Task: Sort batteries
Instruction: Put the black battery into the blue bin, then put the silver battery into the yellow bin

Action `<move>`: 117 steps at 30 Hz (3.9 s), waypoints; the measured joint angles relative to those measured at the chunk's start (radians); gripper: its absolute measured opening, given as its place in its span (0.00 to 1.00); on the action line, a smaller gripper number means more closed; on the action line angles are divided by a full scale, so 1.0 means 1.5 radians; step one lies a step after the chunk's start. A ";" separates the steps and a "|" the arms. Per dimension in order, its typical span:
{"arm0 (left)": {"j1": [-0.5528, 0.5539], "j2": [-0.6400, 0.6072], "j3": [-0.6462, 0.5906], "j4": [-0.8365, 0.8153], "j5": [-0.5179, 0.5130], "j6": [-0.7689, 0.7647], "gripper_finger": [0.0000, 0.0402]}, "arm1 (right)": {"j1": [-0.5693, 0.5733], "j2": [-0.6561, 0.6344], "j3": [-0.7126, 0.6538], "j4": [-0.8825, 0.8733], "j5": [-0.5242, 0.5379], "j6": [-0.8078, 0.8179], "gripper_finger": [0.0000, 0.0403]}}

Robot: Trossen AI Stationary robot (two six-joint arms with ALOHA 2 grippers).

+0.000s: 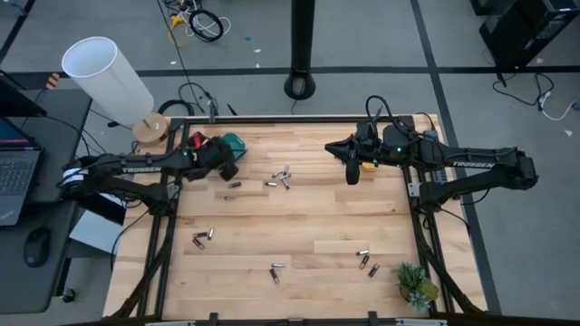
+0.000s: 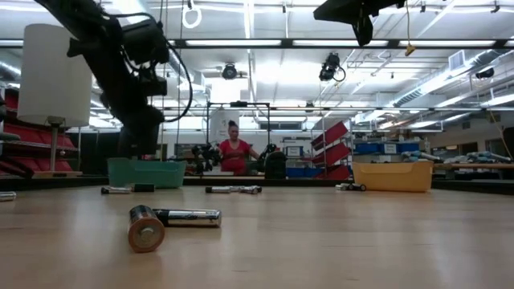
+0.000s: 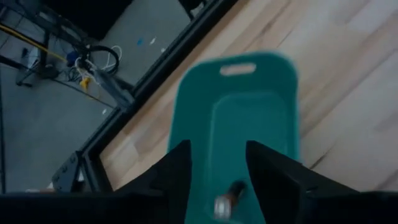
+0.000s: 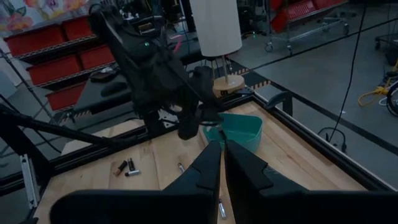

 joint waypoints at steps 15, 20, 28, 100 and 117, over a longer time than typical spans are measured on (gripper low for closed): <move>-0.089 0.009 0.105 0.121 0.292 -0.177 0.37 | -0.013 0.022 -0.088 -0.080 -0.012 0.075 0.14; -0.128 0.052 0.105 0.176 0.288 -0.307 0.37 | 0.005 0.027 -0.176 -0.108 -0.078 0.166 0.22; -0.195 0.101 0.104 0.195 0.271 -0.319 0.37 | 0.217 0.026 -0.170 -0.280 -0.121 0.242 0.26; -0.226 0.110 0.104 0.425 0.105 -0.422 0.37 | 0.585 0.143 -0.445 0.212 0.098 0.042 0.34; -0.226 0.110 0.104 0.426 0.106 -0.408 0.37 | 0.569 0.211 -0.444 0.223 0.058 0.010 0.34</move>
